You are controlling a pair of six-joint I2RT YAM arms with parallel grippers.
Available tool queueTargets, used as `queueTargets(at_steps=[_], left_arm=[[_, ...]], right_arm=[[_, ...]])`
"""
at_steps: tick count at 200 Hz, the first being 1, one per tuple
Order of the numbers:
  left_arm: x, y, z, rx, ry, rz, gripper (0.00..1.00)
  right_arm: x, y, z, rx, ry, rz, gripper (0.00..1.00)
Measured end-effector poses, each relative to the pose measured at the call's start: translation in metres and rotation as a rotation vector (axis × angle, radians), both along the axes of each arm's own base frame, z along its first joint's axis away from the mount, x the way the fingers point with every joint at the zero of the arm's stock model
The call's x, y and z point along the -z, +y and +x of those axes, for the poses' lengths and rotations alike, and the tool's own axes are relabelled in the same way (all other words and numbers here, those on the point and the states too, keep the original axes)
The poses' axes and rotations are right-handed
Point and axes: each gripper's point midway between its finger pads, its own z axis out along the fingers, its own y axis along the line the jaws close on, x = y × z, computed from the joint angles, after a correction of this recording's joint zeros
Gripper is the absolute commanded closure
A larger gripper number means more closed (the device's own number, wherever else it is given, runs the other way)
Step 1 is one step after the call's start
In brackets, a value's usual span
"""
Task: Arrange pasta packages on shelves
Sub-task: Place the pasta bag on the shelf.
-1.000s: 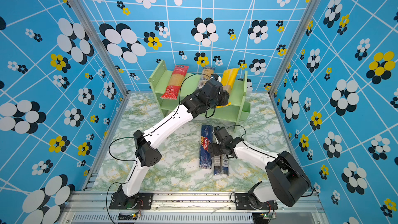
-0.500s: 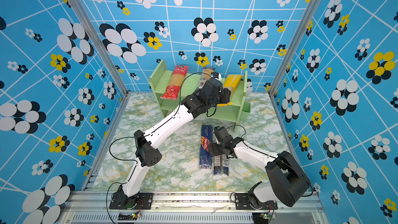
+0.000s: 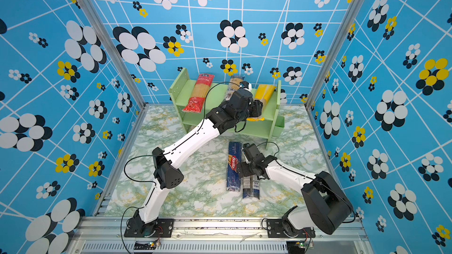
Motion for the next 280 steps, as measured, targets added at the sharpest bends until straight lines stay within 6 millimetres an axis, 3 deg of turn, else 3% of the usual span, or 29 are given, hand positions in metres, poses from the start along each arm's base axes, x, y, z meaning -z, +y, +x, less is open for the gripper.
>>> queueTargets(at_steps=[25,88,159,198,280], left_arm=[[-0.009,-0.005,-0.001,0.016,-0.027,-0.027,0.37],[-0.008,-0.009,-0.006,0.049,-0.053,0.014,0.27],[0.02,-0.004,-0.011,0.098,-0.05,0.173,0.14],[0.031,-0.002,-0.013,0.118,-0.047,0.237,0.15],[0.034,0.003,-0.012,0.081,-0.042,0.257,0.3]], right_arm=[[0.0,0.0,0.0,0.0,0.0,0.0,0.01],[0.0,0.0,0.0,0.0,0.0,0.0,0.01],[0.0,0.0,0.0,0.0,0.0,0.0,0.01],[0.0,0.0,0.0,0.0,0.001,0.0,0.01],[0.0,0.0,0.0,0.0,0.001,-0.001,0.01]])
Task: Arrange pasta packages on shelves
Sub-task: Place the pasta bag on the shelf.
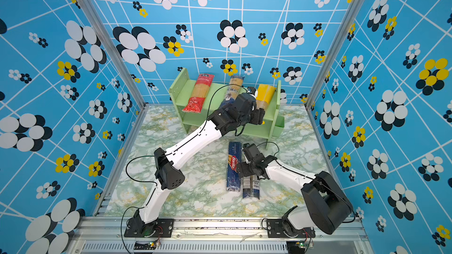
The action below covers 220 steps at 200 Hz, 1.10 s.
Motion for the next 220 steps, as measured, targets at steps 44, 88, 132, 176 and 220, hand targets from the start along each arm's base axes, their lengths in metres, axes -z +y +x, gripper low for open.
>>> queueTargets(at_steps=[44,88,132,176,220], left_arm=[[0.0,0.003,0.001,-0.049,0.005,-0.006,0.35],[0.0,0.007,0.003,-0.093,0.007,-0.014,0.4],[-0.001,0.011,0.006,-0.133,0.004,-0.021,0.43],[-0.001,0.013,0.007,-0.152,0.005,-0.029,0.46],[0.002,0.015,0.009,-0.167,0.004,-0.019,0.27]], right_arm=[[0.0,0.0,0.0,0.0,0.0,0.0,0.01],[0.0,0.0,0.0,0.0,-0.001,0.0,0.01],[0.0,0.0,0.0,0.0,-0.001,0.0,0.01],[0.0,0.0,0.0,0.0,0.001,0.0,0.01],[0.001,0.0,0.0,0.0,0.003,-0.002,0.01]])
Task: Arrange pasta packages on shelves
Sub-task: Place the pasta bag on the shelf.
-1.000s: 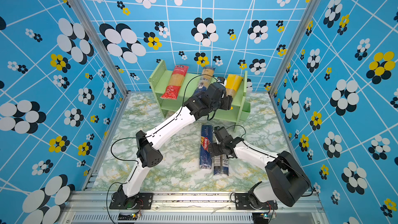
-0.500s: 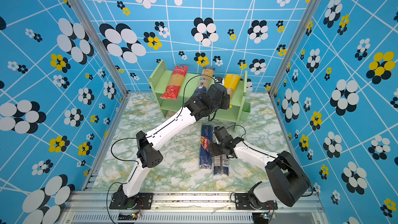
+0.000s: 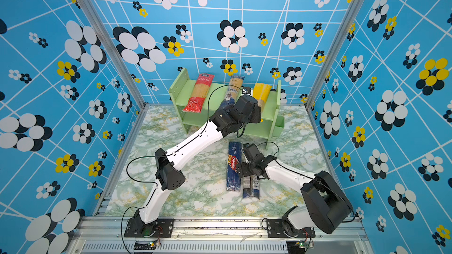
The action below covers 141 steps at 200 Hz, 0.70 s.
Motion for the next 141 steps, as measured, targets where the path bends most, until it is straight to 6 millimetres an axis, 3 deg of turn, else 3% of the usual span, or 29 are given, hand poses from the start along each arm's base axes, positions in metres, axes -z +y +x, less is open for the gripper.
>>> queueTargets(at_steps=[121,141], left_arm=[[-0.0041,0.0049,0.0038,0.058,-0.03,0.034,0.0],[-0.0052,0.0055,0.0009,0.078,-0.025,0.034,0.01]], right_arm=[[-0.0007,-0.0004,-0.0004,0.0,0.004,-0.003,0.01],[-0.0005,-0.0006,-0.0009,0.0,0.006,-0.004,0.01]])
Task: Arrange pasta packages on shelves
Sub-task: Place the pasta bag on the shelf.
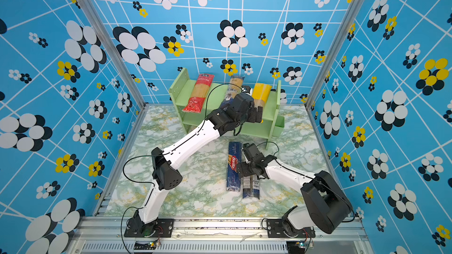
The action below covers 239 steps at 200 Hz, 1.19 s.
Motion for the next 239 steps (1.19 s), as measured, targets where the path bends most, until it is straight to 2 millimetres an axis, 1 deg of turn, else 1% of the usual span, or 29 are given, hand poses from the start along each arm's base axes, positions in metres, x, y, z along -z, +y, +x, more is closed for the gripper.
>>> queueTargets(at_steps=[28,54,85,119,134,149,164,179,204,222,239], left_arm=[[-0.003,0.0,-0.007,0.032,0.009,-0.003,0.01],[-0.017,-0.001,-0.015,0.075,0.003,-0.032,0.01],[-0.052,0.002,-0.033,0.142,-0.032,-0.084,0.01],[-0.099,0.013,-0.062,0.229,-0.081,-0.162,0.01],[-0.111,0.02,-0.076,0.268,-0.095,-0.184,0.01],[-0.113,0.028,-0.089,0.299,-0.099,-0.194,0.01],[-0.104,0.039,-0.102,0.312,-0.088,-0.191,0.01],[-0.087,0.052,-0.113,0.306,-0.065,-0.184,0.01],[-0.044,0.076,-0.126,0.27,-0.013,-0.15,0.01],[-0.013,0.091,-0.131,0.233,0.026,-0.118,0.01],[0.021,0.104,-0.136,0.197,0.075,-0.079,0.01]], right_arm=[[0.0,0.0,0.0,0.0,0.002,-0.001,0.01],[-0.001,0.0,-0.001,-0.001,0.005,-0.001,0.01],[-0.002,-0.001,-0.004,-0.003,0.015,-0.003,0.01],[-0.004,-0.002,-0.005,-0.004,0.024,-0.009,0.01],[-0.006,-0.002,-0.004,-0.004,0.025,-0.01,0.01],[-0.01,-0.001,-0.004,-0.003,0.024,-0.01,0.01],[-0.017,0.0,-0.001,-0.003,0.009,0.001,0.01],[-0.024,0.002,0.001,-0.001,-0.01,0.01,0.01],[-0.031,0.001,0.005,0.011,-0.036,0.011,0.01],[-0.031,-0.003,0.007,0.032,-0.041,-0.001,0.01],[-0.03,-0.008,0.006,0.057,-0.038,-0.018,0.01]])
